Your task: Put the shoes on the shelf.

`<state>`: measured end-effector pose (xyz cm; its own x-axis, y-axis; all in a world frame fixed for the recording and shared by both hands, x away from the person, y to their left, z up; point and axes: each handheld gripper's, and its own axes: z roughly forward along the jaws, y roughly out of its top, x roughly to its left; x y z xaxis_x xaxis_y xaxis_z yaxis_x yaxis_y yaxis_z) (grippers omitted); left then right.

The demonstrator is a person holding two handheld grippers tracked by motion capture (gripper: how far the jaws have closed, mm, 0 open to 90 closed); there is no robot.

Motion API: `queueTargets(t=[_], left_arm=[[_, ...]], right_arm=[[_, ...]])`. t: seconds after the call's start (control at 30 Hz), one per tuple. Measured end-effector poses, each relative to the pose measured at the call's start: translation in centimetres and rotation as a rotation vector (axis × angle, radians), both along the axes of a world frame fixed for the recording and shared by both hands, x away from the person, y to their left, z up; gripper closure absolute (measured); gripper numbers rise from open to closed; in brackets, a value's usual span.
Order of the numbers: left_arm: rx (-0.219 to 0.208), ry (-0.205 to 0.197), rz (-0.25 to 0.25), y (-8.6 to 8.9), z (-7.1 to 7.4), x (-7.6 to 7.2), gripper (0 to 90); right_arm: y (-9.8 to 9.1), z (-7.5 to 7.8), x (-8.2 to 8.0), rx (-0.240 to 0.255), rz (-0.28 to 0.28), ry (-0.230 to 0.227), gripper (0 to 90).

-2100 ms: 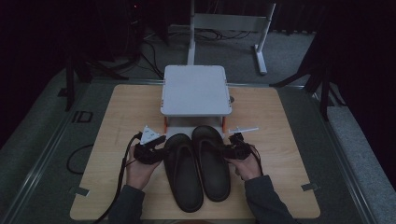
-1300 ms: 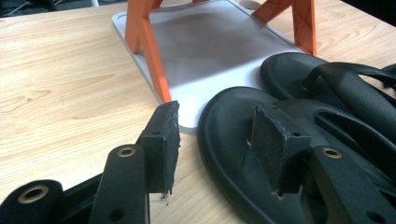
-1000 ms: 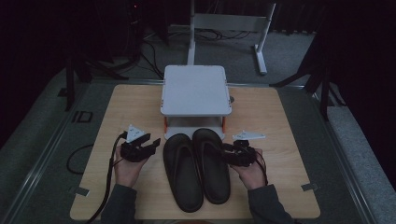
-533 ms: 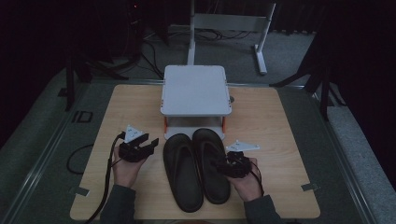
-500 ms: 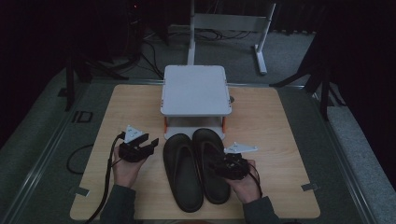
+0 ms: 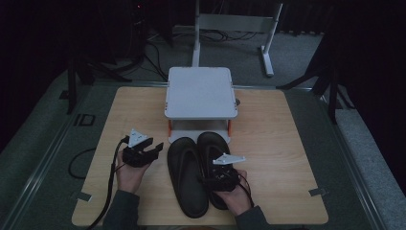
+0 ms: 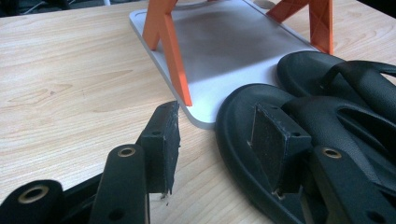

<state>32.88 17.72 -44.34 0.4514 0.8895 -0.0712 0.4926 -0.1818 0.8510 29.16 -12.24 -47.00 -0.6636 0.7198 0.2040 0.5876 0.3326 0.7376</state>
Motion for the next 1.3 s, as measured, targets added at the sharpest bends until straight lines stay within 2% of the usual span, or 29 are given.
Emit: queueTargets(t=[0.13,0.2,0.23,0.27,0.3,0.33,0.43,0.6,0.7,0.73,0.77,1.07,1.3], left_arm=[[0.005,0.007,-0.002,0.0,-0.1,0.1,51.5],[0.006,0.007,-0.001,0.0,-0.1,0.1,51.6],[0.004,0.008,-0.001,0.0,-0.1,0.1,51.6],[0.004,0.007,-0.001,0.0,-0.1,0.1,51.6],[0.003,0.006,-0.001,0.0,-0.1,0.0,51.6],[0.004,0.006,0.000,0.0,-0.1,0.0,51.6],[0.003,0.007,-0.001,0.0,-0.1,0.0,51.6],[0.005,0.008,0.001,0.1,-0.1,0.0,51.6],[0.001,0.006,0.002,0.1,-0.1,0.0,51.6],[0.000,0.006,0.002,0.1,-0.1,0.0,51.6],[0.000,0.006,0.002,0.1,-0.1,0.0,51.7],[-0.006,0.003,0.005,0.2,-0.1,0.0,51.9],[-0.011,0.001,0.011,0.5,0.0,0.0,52.0]], right_arm=[[1.0,-0.4,0.0,-0.050,-0.006,-0.031,32.8],[1.3,-0.4,-0.1,-0.075,-0.017,-0.048,39.3],[1.3,-0.4,-0.1,-0.075,-0.017,-0.048,39.3],[1.4,-0.4,-0.1,-0.093,-0.030,-0.063,44.2],[1.4,-0.4,-0.1,-0.093,-0.030,-0.063,44.2],[1.4,-0.4,-0.3,-0.114,-0.031,-0.077,52.2],[1.3,-0.4,-0.3,-0.107,-0.029,-0.073,60.9],[1.1,-0.3,-0.3,-0.110,-0.035,-0.068,64.1],[0.9,-0.2,-0.3,-0.101,-0.051,-0.057,67.9],[0.6,-0.2,-0.2,-0.105,-0.078,-0.060,73.9],[0.5,-0.3,-0.1,-0.108,-0.084,-0.057,75.6],[0.4,-0.3,0.1,-0.100,-0.079,-0.062,76.0],[0.0,0.3,0.8,-0.073,-0.101,-0.069,76.1]])
